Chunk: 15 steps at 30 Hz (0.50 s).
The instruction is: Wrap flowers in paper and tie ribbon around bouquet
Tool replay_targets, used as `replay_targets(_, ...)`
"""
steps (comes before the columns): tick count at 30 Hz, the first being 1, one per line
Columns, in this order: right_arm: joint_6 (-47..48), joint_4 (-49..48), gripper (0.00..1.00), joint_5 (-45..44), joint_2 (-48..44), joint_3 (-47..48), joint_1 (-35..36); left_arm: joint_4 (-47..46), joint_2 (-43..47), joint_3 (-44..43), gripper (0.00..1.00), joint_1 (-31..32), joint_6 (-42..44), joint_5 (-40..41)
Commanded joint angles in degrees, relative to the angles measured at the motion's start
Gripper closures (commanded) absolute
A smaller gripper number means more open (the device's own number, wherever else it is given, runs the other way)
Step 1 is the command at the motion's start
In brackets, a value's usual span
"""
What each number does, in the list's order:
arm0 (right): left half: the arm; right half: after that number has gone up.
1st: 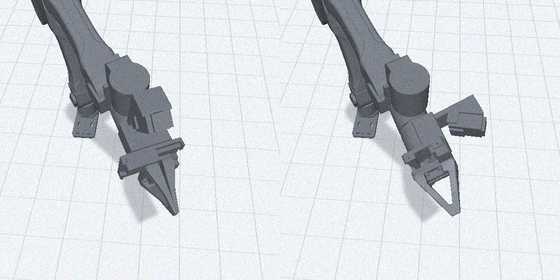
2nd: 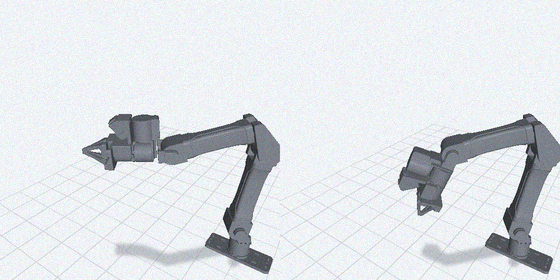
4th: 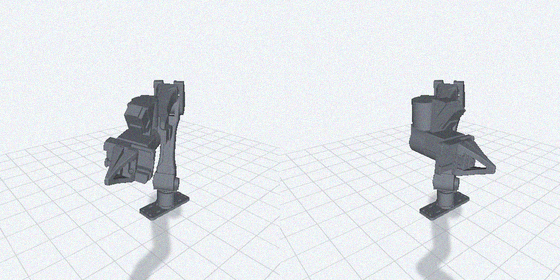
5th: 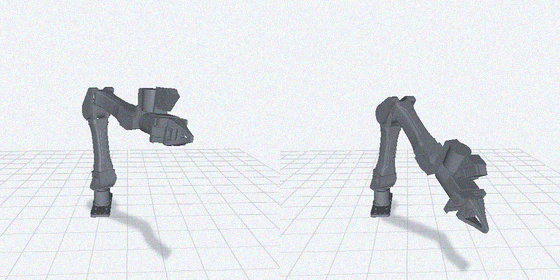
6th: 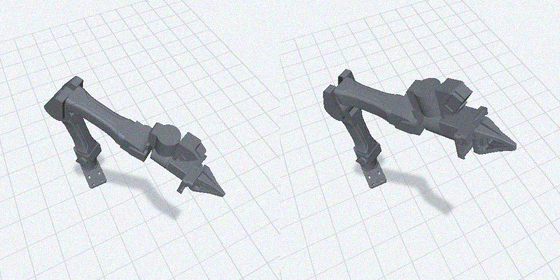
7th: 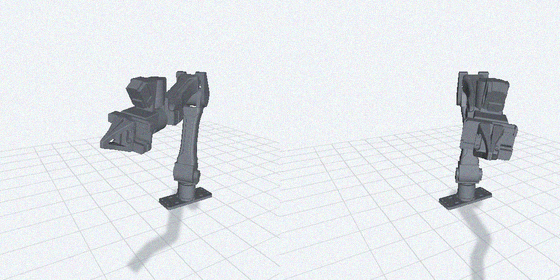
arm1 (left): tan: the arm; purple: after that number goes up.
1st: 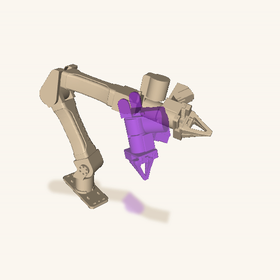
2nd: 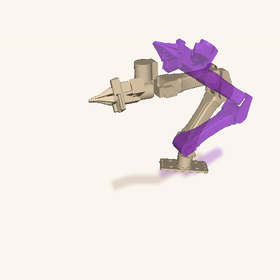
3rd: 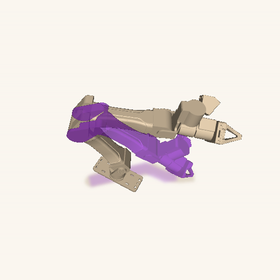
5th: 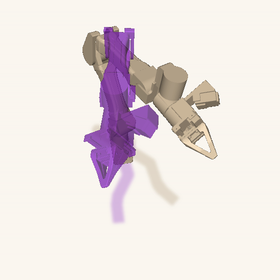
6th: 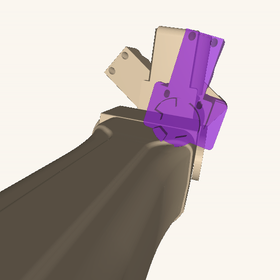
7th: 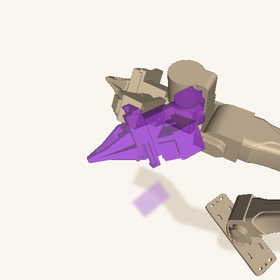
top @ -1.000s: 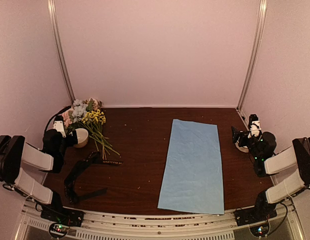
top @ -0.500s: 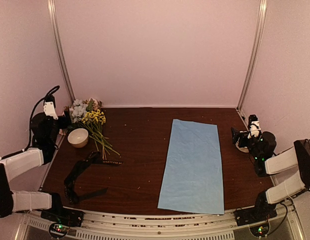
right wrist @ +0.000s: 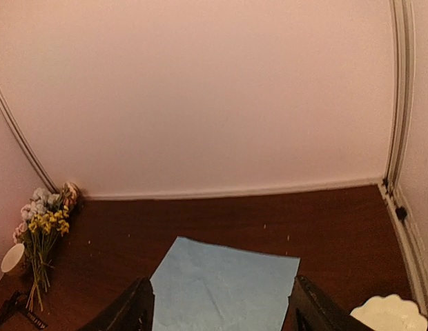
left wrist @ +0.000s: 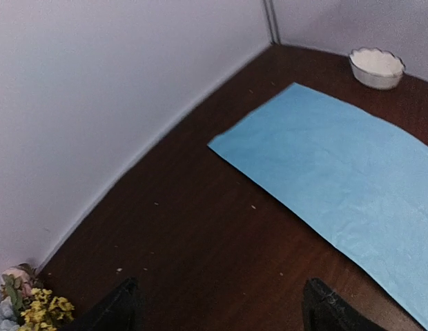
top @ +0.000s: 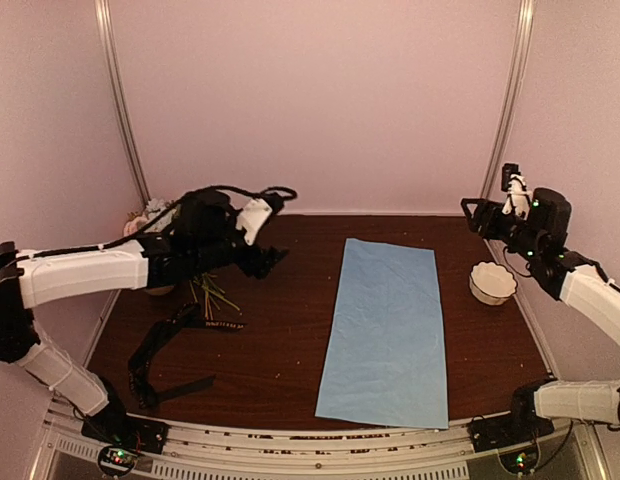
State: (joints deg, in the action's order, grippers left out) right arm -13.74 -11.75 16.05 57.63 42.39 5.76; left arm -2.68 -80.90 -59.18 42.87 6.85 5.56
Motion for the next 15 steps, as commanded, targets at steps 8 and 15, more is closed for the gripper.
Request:
replay_targets(8, -12.05, 40.81, 0.39, -0.2, 15.68, 0.64, 6.37, 19.49, -25.53, -17.07, 0.19, 13.99, 10.06, -4.96)
replay_targets(15, -13.32, 36.65, 0.39, 5.81, 26.24, 0.39, 6.29, 23.16, -33.05, -22.38, 0.22, 15.11, 10.2, -6.24)
